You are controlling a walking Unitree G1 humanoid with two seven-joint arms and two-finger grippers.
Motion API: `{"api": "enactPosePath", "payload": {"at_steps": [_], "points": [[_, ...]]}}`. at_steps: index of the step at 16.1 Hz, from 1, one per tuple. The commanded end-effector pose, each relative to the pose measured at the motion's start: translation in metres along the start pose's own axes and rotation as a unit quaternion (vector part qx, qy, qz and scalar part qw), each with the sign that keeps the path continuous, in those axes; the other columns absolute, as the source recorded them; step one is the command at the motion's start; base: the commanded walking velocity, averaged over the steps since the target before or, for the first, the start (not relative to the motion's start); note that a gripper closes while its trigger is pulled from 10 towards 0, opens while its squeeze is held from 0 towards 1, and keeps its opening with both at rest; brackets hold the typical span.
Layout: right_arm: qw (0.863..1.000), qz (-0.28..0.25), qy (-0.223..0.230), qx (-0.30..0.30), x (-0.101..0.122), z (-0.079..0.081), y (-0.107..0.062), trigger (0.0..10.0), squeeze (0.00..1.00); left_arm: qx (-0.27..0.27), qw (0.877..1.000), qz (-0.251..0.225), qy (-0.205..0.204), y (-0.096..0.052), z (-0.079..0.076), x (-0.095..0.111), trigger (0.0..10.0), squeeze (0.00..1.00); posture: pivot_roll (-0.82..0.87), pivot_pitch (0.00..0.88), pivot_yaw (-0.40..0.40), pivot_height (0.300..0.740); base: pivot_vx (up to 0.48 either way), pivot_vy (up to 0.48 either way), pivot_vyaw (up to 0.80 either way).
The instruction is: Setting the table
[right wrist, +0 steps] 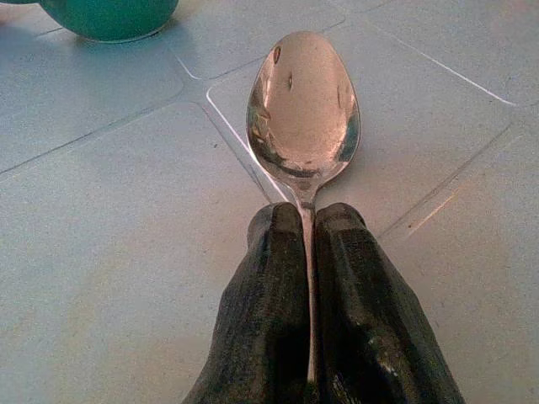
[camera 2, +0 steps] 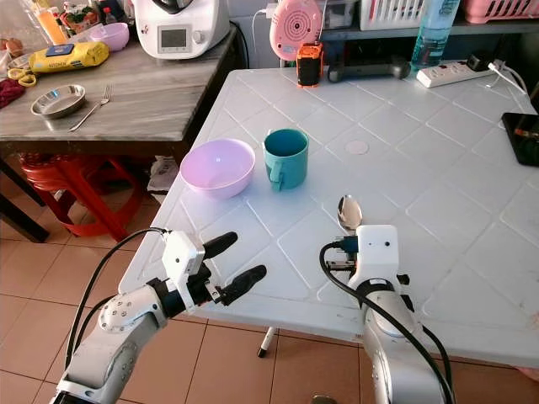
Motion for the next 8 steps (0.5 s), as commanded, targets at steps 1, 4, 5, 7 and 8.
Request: {"api": "enactPosePath", "payload": {"at_steps": [1,4,5,7,8], "points": [[0.999,0.041,0.006,0.013,-0.02,0.007,0.0,0.0,0.0,0.002,1.0,0.003,0.007,0.0,0.002,-0.001,10.0,0.0,-0.16,0.118,0.124,0.74,0.0,0.0,0.0],[0.998,-0.057,-0.002,0.013,0.011,0.01,-0.005,0.0,0.0,0.023,1.0,-0.013,0.013,0.004,0.009,0.007,10.0,0.0,-0.16,0.117,0.126,0.74,0.0,0.0,0.0],[0.997,-0.083,-0.001,0.005,0.02,0.01,-0.007,0.0,0.0,0.036,0.999,-0.018,0.015,0.005,0.012,0.01,10.0,0.0,-0.16,0.118,0.127,0.74,0.0,0.0,0.0],[0.988,-0.151,-0.02,-0.003,0.041,0.011,-0.014,0.0,0.0,0.093,0.995,-0.031,0.014,0.008,0.025,0.016,10.0,0.0,-0.16,0.112,0.131,0.74,0.0,0.0,0.0],[0.987,-0.159,-0.022,-0.003,0.043,0.011,-0.015,0.0,0.0,0.11,0.993,-0.029,0.017,0.008,0.028,0.016,10.0,0.0,-0.16,0.112,0.131,0.74,0.0,0.0,0.0]]}}
Point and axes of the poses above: a point about 5 cm out from each wrist's last joint towards the gripper, its own y axis pointing out of the wrist towards the gripper, its own x axis along the axis of the wrist's last joint, z = x × y, the point moved 1 cm from there along y, pointing out of the wrist towards the gripper, and after that the axes turned 9 degrees about y, right-handed, at the moved point
